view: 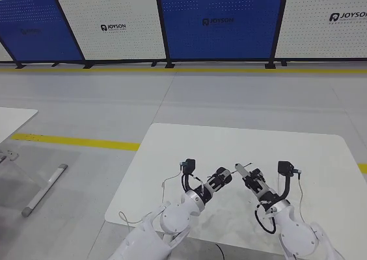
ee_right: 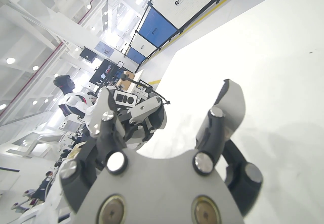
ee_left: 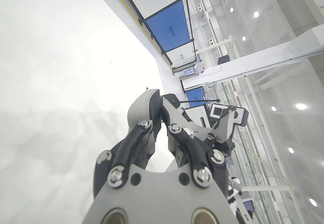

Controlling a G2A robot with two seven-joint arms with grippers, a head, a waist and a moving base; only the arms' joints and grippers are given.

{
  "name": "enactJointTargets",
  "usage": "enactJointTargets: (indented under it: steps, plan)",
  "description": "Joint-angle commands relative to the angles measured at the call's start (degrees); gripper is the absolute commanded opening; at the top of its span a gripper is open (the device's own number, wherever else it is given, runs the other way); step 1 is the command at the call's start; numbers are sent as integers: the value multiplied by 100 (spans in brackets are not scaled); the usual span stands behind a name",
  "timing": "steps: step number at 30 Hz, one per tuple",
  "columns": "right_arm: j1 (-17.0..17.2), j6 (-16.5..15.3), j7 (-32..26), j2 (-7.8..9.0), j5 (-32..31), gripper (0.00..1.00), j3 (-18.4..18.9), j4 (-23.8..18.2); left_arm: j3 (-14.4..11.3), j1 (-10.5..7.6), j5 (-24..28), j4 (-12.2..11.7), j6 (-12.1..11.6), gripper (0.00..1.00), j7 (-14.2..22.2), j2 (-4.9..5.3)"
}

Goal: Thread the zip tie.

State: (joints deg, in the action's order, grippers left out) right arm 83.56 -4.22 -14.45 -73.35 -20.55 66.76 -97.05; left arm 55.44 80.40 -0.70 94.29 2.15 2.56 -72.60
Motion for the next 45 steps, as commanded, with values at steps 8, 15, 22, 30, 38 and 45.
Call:
enactJointTargets:
  steps: [8, 15, 22, 30, 38, 45]
  plan:
    - [-43, 109, -4, -9, -67, 0, -23, -9, 44, 11, -22, 44, 18, 0, 76, 3]
    - [-75, 177, -8, -17, -109, 0, -48, -10, 76, 31, -31, 75, 22, 0, 116, 5]
    - [-100, 209, -14, -27, -150, 0, -91, -11, 115, 61, -49, 113, 13, 0, 147, 10]
    - [-126, 221, -20, -44, -213, 0, -183, 55, 132, 113, -82, 132, -40, 0, 189, 15]
    - [-147, 209, -10, -57, -243, 0, -230, 99, 159, 166, -111, 172, -115, 0, 236, 25]
    - [-162, 129, -157, -60, -125, 0, -238, 139, 178, 212, -90, 232, -181, 0, 290, 31]
